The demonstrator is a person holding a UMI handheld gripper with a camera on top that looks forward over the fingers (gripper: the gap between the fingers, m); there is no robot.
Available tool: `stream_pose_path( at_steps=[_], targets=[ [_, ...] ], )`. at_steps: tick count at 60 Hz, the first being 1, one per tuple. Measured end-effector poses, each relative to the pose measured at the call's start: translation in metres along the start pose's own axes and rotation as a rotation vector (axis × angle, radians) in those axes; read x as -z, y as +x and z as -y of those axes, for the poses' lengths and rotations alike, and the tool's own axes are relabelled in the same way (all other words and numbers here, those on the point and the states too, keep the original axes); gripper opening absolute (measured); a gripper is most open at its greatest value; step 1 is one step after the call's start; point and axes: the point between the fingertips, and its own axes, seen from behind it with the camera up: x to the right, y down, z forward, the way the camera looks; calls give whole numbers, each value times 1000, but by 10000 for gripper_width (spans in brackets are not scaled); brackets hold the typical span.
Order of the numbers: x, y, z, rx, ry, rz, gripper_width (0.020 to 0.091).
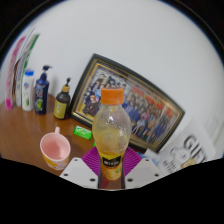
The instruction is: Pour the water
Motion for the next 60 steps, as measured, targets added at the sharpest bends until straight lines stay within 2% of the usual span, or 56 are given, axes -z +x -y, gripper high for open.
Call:
stream_pose_path(
  at_steps=[9, 22, 23, 30, 33, 39, 45, 46, 48, 49, 51, 60],
  targets=[
    [-24, -6, -38, -284, -9, 82, 252],
    [-48, -20, -83, -449, -32, 120, 261],
    [-50, -18, -79, -455, -1, 118, 260],
    [-49, -18, -80, -467, 26, 118, 266],
    [-48, -17, -81, -482, 32, 112, 319],
    [-46, -19, -85, -479, 14, 119, 476],
    [-41, -25, -101, -450, -69, 126, 718],
    [-39, -26, -103, -447, -80, 125, 741],
    [-34, -26, -105, -447, -99, 124, 853],
    [-31, -26, -106, -447, -105, 125, 873],
    [-24, -25, -106, -450, -115, 116, 842],
    [28, -20, -103, -450, -181, 71, 859]
  ],
)
